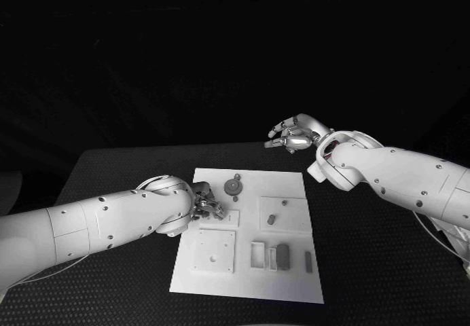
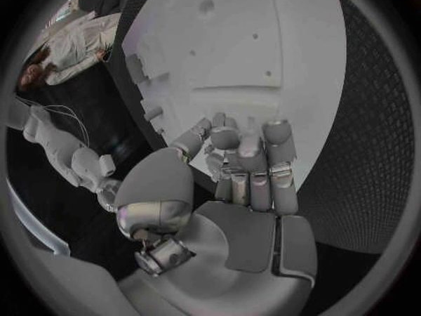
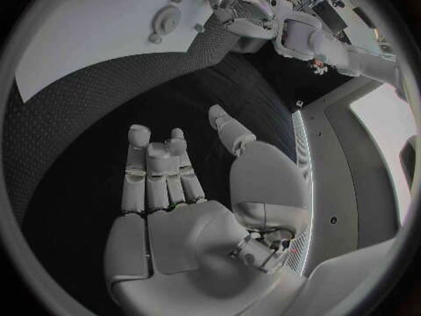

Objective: Assemble the parts on the task board

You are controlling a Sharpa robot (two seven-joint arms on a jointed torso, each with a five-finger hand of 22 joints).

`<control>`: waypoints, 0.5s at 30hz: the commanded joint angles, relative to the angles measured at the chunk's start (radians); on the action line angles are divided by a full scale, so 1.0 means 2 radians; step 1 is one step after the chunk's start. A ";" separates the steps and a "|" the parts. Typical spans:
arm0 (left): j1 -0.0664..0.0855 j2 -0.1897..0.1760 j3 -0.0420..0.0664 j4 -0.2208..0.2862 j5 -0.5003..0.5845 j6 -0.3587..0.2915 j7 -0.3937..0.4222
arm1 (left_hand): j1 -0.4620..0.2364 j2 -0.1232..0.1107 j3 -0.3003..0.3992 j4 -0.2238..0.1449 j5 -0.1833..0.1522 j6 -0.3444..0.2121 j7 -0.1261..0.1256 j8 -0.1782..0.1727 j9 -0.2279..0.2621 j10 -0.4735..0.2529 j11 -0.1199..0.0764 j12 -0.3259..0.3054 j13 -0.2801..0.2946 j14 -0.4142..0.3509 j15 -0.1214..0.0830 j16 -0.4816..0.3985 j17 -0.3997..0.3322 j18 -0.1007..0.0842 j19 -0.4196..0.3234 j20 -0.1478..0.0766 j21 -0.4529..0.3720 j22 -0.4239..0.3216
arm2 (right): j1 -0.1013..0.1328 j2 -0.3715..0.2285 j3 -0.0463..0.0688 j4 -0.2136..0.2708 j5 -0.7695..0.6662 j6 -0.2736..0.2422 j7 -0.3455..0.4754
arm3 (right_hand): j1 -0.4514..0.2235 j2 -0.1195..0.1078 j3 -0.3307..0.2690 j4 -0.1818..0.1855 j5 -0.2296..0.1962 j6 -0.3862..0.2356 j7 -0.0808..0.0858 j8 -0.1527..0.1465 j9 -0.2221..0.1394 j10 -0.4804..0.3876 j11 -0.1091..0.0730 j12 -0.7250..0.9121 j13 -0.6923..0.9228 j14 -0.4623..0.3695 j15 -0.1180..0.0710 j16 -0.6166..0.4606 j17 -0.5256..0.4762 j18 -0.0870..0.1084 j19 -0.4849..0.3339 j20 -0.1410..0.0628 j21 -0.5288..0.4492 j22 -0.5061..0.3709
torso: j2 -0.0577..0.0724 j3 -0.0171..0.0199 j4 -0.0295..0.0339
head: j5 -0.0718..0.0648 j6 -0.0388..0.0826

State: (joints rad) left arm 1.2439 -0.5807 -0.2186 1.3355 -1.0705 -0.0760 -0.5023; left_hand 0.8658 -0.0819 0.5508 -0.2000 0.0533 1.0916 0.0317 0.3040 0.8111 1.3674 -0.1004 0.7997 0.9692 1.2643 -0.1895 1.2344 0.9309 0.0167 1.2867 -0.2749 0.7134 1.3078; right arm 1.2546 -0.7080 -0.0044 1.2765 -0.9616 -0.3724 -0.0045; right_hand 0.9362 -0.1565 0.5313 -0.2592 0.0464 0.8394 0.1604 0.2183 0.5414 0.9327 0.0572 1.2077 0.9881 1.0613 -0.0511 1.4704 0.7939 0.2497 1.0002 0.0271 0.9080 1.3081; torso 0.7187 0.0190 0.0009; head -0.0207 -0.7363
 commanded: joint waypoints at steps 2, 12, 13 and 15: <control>0.000 0.000 0.000 0.002 -0.007 -0.002 0.002 | -0.003 -0.007 0.000 0.005 -0.001 0.043 -0.010 -0.004 0.000 -0.002 0.000 0.000 -0.001 -0.009 -0.007 0.003 -0.003 0.021 0.002 -0.001 -0.001 0.008 | 0.000 0.000 0.000 0.000 0.001 0.006 0.004 | -0.004 0.002 -0.003 0.001 0.002 0.000 0.004 -0.001 0.000 -0.004 0.000 0.002 0.000 -0.003 0.001 0.003 -0.001 0.006 0.001 0.003 -0.003 0.004 | 0.000 0.0000 0.0001 | 0.000 0.000; -0.001 0.000 0.000 0.002 -0.007 -0.003 0.005 | -0.003 0.004 0.005 0.010 0.020 0.044 -0.010 -0.007 0.001 -0.003 0.000 0.002 -0.002 -0.011 -0.007 0.008 -0.010 0.021 0.001 -0.001 -0.001 0.009 | 0.000 0.000 0.000 0.000 0.001 0.007 0.004 | -0.004 0.002 -0.003 0.002 0.002 0.000 0.005 -0.001 0.000 -0.004 0.000 0.003 -0.001 -0.003 0.001 0.003 -0.001 0.006 0.000 0.003 -0.003 0.004 | 0.000 -0.0003 0.0004 | 0.001 0.000; -0.001 0.000 0.000 0.002 -0.007 -0.002 0.005 | -0.004 0.007 0.005 0.010 0.027 0.044 -0.010 -0.007 0.002 -0.003 0.000 0.002 -0.002 -0.012 -0.007 0.009 -0.012 0.021 0.001 -0.001 -0.001 0.009 | 0.000 0.000 0.000 0.000 0.001 0.007 0.004 | -0.004 0.002 -0.003 0.002 0.002 -0.001 0.005 -0.001 0.000 -0.004 0.000 0.003 -0.001 -0.003 0.001 0.003 -0.001 0.006 0.000 0.003 -0.003 0.004 | 0.000 -0.0003 0.0004 | 0.001 0.000; -0.001 0.000 0.000 0.002 -0.007 -0.001 0.006 | -0.007 0.010 0.004 0.010 0.039 0.045 -0.010 -0.008 0.002 -0.003 0.000 0.003 -0.003 -0.013 -0.007 0.012 -0.015 0.021 0.001 -0.001 -0.001 0.009 | 0.000 0.000 0.000 0.000 0.001 0.007 0.004 | -0.005 0.002 -0.003 0.002 0.002 -0.001 0.005 -0.001 0.000 -0.004 0.000 0.003 -0.001 -0.003 0.001 0.003 -0.001 0.006 0.000 0.003 -0.003 0.004 | 0.000 -0.0002 0.0003 | 0.001 0.000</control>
State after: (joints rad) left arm 1.2423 -0.5821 -0.2186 1.3369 -1.0790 -0.0780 -0.5014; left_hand 0.8535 -0.0693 0.5610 -0.1826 0.1240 1.0970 0.0263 0.2932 0.8156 1.3689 -0.0983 0.7997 0.9640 1.2560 -0.1907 1.2540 0.9020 0.0169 1.2867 -0.2748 0.7134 1.3079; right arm 1.2545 -0.7087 -0.0045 1.2763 -0.9603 -0.3707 -0.0046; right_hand 0.9362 -0.1565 0.5314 -0.2593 0.0464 0.8388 0.1642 0.2183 0.5414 0.9327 0.0573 1.2076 0.9881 1.0611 -0.0510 1.4704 0.7939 0.2499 1.0002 0.0271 0.9080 1.3079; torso 0.7188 0.0190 0.0015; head -0.0187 -0.7350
